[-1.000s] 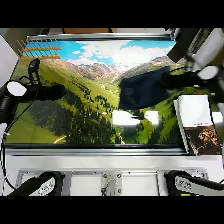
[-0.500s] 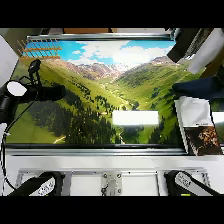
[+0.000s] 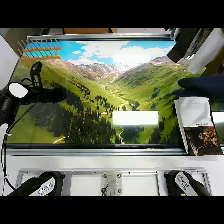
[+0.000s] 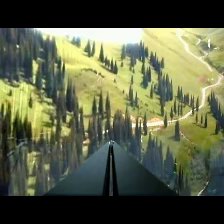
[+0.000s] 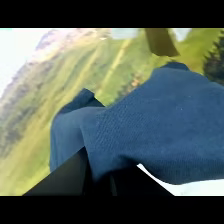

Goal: Fold the clothes and pants, and hang the long-sleeved shirts on hangers.

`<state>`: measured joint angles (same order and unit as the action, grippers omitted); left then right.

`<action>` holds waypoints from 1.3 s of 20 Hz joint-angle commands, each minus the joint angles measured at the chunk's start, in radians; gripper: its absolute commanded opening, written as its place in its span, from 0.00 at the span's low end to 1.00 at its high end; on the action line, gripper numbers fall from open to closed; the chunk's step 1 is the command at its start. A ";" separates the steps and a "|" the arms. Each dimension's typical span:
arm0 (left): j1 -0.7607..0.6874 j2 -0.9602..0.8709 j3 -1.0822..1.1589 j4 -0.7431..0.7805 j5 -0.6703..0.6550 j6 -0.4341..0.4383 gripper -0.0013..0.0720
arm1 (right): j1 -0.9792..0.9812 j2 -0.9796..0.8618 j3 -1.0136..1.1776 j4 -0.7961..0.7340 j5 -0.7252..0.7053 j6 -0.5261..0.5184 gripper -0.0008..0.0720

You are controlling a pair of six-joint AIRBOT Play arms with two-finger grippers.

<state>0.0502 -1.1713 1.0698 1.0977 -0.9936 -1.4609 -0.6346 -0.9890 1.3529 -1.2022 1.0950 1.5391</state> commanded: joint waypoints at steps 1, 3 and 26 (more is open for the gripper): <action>-0.001 0.000 -0.045 0.000 0.002 -0.001 0.03 | -0.002 0.056 -0.054 -0.188 0.163 0.033 0.03; -0.001 0.000 -0.070 0.000 0.003 -0.001 0.03 | -0.002 0.093 -0.148 -0.239 0.199 0.035 0.03; -0.001 0.000 -0.099 0.000 0.001 -0.001 0.03 | 0.411 0.316 -0.503 0.083 0.097 -0.103 0.85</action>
<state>0.0502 -1.1713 0.9714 1.0977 -0.9920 -1.4609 -0.3889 -0.6704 0.8429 -1.3327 1.2881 1.4849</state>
